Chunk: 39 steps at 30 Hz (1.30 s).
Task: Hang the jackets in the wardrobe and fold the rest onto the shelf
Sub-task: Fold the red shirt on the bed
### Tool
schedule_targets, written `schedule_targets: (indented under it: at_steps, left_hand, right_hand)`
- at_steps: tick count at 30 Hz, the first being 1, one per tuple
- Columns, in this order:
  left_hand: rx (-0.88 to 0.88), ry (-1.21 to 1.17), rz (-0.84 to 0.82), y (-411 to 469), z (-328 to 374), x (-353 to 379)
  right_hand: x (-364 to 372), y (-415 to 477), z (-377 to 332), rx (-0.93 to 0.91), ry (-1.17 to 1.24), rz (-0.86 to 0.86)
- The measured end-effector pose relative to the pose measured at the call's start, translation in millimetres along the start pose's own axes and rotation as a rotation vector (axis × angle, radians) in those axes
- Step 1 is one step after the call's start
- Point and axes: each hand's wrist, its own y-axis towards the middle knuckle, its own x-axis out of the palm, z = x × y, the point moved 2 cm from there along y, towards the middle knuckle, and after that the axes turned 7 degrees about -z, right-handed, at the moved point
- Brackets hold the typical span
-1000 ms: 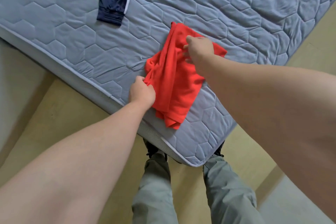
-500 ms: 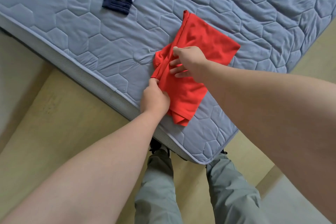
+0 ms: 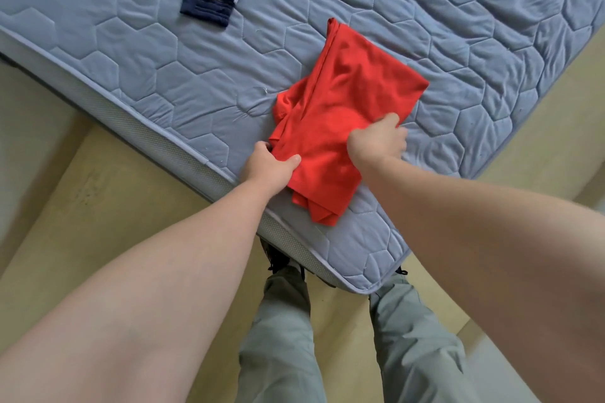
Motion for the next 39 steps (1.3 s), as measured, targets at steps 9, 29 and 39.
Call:
schedule_targets:
  at_steps: [9, 29, 39]
  left_hand:
    - [-0.313, -0.979, -0.34, -11, -11, 15]
    - [-0.139, -0.812, 0.029, -43, -34, 14]
    - [-0.045, -0.849, 0.078, -81, 46, -5]
  right_hand:
    - [6, -13, 39, -0.715, -0.678, 0.079]
    - [36, 16, 14, -1.158, -0.973, -0.195]
    - [-1, 6, 9, -1.195, -0.674, -0.135]
